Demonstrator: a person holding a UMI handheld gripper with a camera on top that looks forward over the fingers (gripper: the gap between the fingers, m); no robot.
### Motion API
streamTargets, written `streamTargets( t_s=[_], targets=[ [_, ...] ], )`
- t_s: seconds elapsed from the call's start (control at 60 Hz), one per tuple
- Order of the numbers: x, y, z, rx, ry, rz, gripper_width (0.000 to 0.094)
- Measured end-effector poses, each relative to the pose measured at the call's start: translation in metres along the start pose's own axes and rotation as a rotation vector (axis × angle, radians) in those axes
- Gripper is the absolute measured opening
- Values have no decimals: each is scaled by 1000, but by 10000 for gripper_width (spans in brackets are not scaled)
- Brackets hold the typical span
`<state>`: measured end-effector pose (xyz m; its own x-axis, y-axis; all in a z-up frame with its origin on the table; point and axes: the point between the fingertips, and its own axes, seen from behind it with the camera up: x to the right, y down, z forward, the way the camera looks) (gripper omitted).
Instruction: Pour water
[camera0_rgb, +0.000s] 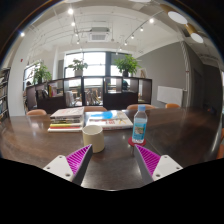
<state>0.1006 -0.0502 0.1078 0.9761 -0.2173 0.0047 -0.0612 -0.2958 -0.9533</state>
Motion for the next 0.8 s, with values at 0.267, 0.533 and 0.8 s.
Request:
streamTargets(
  t_s=[0.267, 0.533, 0.8],
  targets=[
    [-48, -26, -72, 53, -58, 2, 846],
    [-86, -20, -108, 55, -140, -53, 852],
    [-96, -20, -121, 79, -169, -74, 852]
  ],
)
